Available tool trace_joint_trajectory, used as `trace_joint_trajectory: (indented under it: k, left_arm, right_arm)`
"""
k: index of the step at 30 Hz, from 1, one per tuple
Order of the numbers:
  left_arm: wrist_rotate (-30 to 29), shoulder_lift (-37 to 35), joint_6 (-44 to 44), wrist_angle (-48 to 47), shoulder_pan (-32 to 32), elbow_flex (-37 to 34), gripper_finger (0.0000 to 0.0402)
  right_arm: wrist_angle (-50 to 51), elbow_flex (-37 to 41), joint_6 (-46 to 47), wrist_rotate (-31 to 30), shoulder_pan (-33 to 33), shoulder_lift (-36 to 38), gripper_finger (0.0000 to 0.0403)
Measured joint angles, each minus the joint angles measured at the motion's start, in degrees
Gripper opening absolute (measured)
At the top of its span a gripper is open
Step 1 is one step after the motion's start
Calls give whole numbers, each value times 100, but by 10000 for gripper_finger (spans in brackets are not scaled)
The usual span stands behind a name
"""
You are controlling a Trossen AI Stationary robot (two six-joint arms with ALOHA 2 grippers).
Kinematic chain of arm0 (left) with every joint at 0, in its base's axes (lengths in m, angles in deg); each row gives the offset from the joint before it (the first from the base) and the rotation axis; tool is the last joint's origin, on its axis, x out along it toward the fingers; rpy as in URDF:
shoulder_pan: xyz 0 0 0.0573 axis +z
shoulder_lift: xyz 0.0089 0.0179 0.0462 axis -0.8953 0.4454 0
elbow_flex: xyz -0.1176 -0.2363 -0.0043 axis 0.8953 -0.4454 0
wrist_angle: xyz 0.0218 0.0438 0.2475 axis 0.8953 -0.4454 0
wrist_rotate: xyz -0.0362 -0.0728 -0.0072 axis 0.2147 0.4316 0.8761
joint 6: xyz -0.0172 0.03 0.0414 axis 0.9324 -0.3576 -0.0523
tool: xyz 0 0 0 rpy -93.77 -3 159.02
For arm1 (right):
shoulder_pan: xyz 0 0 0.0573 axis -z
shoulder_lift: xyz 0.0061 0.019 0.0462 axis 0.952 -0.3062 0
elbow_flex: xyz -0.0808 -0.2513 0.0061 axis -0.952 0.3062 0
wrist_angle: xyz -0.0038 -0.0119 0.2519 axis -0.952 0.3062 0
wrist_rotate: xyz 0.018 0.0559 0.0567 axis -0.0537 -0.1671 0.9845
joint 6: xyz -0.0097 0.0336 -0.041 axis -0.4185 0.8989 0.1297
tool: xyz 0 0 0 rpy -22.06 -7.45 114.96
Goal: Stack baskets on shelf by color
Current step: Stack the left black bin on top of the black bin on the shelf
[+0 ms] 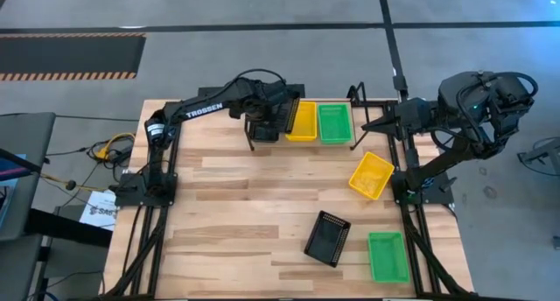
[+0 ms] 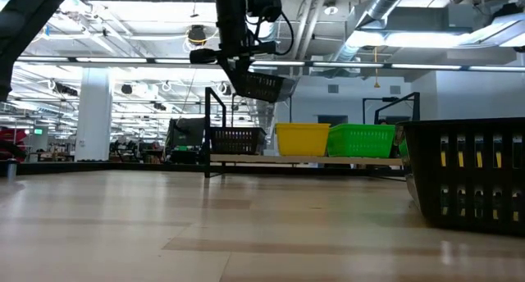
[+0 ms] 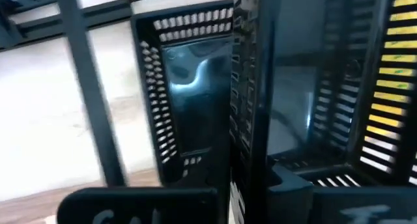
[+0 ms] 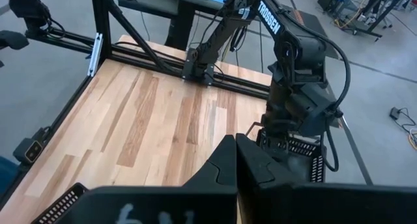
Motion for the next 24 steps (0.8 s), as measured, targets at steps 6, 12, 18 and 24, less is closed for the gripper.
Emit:
trace_joint_trajectory:
  k: [6,12,18,24]
  left_arm:
    - [170,-2,-56,194,-24,-285,0]
    - [-108,-4,-26,-52,-20,-392,0]
    - [81,-7,13,-59,130,-489,0]
    - [364,-9,9,124,242,-755,0]
  right_arm:
    - [-21,0,42,153,0,-9,8]
    - [-21,0,109,177,-121,-9,8]
    - [-19,0,195,181,-324,-9,8]
    - [-13,0,195,181,-416,-7,8]
